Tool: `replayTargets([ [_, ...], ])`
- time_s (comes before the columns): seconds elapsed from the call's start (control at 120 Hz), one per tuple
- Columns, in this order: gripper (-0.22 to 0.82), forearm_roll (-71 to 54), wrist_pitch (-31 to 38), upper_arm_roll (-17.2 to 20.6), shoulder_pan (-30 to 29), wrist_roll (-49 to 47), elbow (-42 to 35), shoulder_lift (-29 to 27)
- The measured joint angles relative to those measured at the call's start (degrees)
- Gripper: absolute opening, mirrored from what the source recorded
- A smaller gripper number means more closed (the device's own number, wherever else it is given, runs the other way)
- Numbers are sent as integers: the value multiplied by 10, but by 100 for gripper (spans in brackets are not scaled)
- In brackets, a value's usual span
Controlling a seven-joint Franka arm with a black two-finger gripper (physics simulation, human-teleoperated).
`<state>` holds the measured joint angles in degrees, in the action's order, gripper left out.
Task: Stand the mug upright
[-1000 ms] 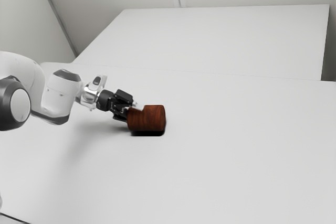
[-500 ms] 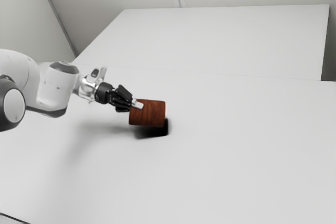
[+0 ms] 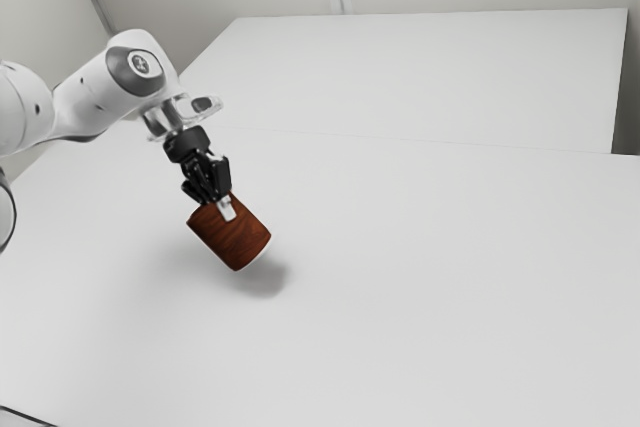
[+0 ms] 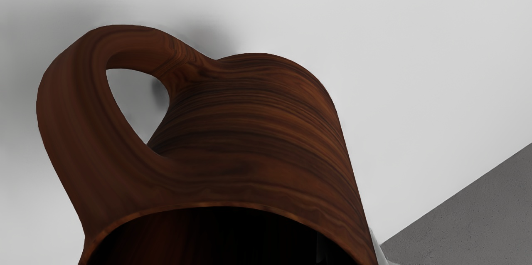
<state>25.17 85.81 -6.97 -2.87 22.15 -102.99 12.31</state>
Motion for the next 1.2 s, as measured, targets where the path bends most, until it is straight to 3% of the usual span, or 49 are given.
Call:
replayTargets([
  [0.583, -18, -123, 172, 2, 57, -179, -40, -12],
  [1.008, -18, -146, 207, 3, 58, -235, -58, 3],
  [1.2, 19, -142, 208, 3, 66, -248, -58, 0],
])
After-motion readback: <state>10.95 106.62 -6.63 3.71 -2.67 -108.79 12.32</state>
